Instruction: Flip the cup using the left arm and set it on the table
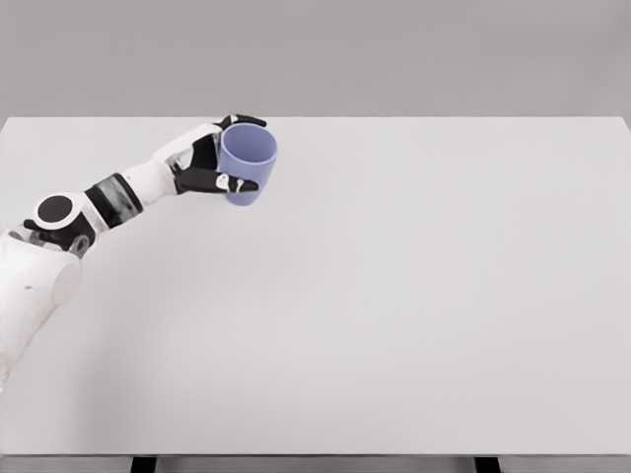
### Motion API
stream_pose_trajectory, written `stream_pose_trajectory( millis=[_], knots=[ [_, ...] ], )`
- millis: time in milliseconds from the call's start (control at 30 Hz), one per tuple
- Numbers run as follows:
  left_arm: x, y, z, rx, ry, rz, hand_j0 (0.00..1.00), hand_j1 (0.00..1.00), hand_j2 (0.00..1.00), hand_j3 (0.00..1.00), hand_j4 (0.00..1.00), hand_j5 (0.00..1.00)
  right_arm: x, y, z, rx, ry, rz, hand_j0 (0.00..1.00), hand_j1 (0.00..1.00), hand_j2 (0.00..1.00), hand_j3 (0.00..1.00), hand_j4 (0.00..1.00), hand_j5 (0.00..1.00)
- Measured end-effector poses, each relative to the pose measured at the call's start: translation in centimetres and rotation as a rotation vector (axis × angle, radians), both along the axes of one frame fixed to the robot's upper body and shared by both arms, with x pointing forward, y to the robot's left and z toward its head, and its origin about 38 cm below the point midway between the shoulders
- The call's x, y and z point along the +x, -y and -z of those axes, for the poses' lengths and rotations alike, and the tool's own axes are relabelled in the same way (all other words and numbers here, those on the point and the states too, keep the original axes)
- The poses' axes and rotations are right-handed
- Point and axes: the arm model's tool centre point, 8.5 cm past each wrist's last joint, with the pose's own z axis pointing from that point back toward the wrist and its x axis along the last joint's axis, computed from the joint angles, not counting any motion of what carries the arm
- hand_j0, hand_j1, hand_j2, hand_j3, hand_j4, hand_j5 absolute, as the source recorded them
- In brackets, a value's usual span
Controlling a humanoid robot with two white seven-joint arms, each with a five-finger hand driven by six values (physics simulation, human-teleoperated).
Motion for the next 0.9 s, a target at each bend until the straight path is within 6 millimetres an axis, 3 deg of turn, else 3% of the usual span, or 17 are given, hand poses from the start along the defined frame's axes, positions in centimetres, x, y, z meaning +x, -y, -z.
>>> stream_pose_trajectory(
  millis=[300, 567, 800, 900],
  knots=[
    [0.3, 3.3, 2.5, -0.066, -0.14, 0.009, 0.54, 0.54, 0.54, 0.54, 0.54, 0.54, 0.0, 0.0, 0.0, 0.0, 0.0, 0.0, 1.0, 1.0, 1.0, 1.0, 1.0, 1.0],
    [0.0, 3.8, 3.2, -0.066, -0.161, 0.015, 0.87, 0.87, 0.87, 0.87, 0.87, 0.87, 0.0, 0.0, 0.0, 0.0, 0.0, 0.0, 1.0, 1.0, 1.0, 1.0, 1.0, 1.0],
    [-0.2, 3.9, 3.5, -0.066, -0.167, 0.019, 0.99, 0.99, 0.99, 0.99, 0.99, 0.99, 0.0, 0.0, 0.0, 0.0, 0.0, 0.0, 1.0, 1.0, 1.0, 1.0, 1.0, 1.0],
    [-0.2, 4.0, 3.5, -0.066, -0.163, 0.02, 1.0, 1.0, 1.0, 1.0, 1.0, 1.0, 0.0, 0.0, 0.0, 0.0, 0.0, 0.0, 1.0, 1.0, 1.0, 1.0, 1.0, 1.0]
  ],
)
